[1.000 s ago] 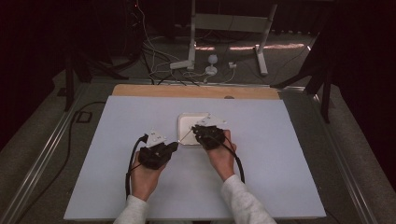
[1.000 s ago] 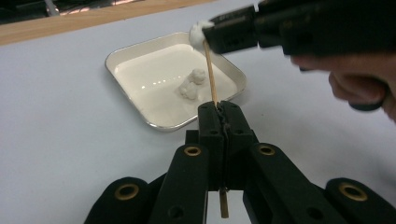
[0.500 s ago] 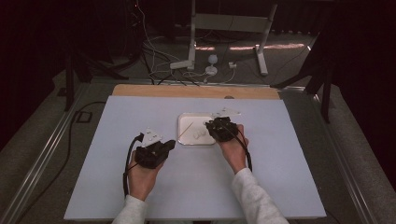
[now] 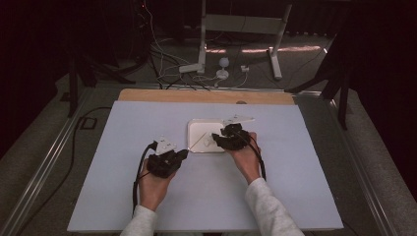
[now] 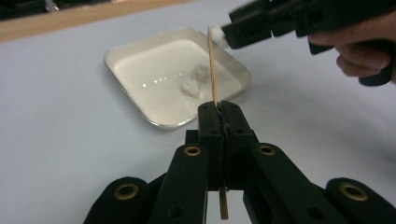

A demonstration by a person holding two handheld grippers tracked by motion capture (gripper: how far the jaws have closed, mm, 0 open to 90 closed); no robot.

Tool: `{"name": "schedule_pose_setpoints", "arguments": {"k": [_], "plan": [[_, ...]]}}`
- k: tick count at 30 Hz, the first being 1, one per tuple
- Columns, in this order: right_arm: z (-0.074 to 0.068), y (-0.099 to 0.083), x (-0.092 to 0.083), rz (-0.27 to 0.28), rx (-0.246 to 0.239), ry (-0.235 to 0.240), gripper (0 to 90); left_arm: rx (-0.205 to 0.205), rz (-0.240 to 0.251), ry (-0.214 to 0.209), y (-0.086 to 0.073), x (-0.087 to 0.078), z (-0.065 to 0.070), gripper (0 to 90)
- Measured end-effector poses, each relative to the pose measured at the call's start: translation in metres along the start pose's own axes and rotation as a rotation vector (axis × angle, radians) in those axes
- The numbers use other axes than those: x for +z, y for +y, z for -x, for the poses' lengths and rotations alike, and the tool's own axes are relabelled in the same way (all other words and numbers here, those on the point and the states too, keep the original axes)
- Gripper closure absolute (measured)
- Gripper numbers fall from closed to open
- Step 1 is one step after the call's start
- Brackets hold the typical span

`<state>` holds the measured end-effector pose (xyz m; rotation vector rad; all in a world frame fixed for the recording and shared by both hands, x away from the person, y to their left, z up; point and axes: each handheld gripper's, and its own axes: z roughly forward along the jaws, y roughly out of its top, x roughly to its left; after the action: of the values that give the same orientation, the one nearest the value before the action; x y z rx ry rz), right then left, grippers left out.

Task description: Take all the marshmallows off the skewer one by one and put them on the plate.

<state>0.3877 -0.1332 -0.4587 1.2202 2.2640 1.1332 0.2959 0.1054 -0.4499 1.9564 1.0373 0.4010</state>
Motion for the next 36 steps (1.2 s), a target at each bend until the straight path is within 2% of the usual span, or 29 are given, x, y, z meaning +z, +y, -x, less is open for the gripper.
{"name": "schedule_pose_setpoints", "arguments": {"k": [5, 10, 12, 14, 18, 22, 25, 28, 30, 34, 36], "plan": [[-0.004, 0.0, 0.0, 0.008, -0.001, 0.038, 57.0, 0.004, -0.022, 0.004, -0.002, 0.007, 0.001, 89.8], [-0.002, -0.001, -0.001, 0.016, 0.011, 0.054, 56.8, 0.016, -0.037, 0.001, -0.002, 0.01, 0.004, 89.8], [-0.002, 0.0, -0.001, 0.022, 0.015, 0.049, 57.2, 0.028, -0.042, 0.007, -0.003, 0.013, 0.006, 89.8], [-0.001, 0.0, -0.001, 0.015, 0.01, 0.021, 57.4, 0.026, -0.044, 0.009, -0.003, 0.014, 0.007, 89.8], [0.001, -0.002, -0.004, 0.021, 0.02, 0.031, 54.9, 0.017, -0.034, 0.013, -0.002, 0.013, 0.005, 89.8], [0.002, -0.005, -0.012, 0.051, 0.015, 0.082, 47.2, 0.01, -0.015, 0.024, 0.002, 0.01, 0.005, 89.7], [0.003, -0.007, -0.021, 0.079, 0.016, 0.124, 36.0, 0.006, 0.006, 0.031, 0.005, 0.008, 0.004, 89.7], [0.004, -0.009, -0.03, 0.099, 0.014, 0.146, 23.6, -0.008, 0.021, 0.038, 0.01, 0.009, 0.003, 89.6], [0.004, -0.01, -0.036, 0.109, 0.008, 0.152, 16.7, -0.009, 0.027, 0.043, 0.013, 0.01, 0.002, 89.6], [0.007, -0.013, -0.044, 0.121, 0.003, 0.165, 10.2, -0.022, 0.049, 0.055, 0.018, 0.012, 0.0, 89.6], [0.008, -0.016, -0.047, 0.118, 0.003, 0.156, 7.1, -0.034, 0.064, 0.066, 0.02, 0.013, -0.002, 89.6]]}}
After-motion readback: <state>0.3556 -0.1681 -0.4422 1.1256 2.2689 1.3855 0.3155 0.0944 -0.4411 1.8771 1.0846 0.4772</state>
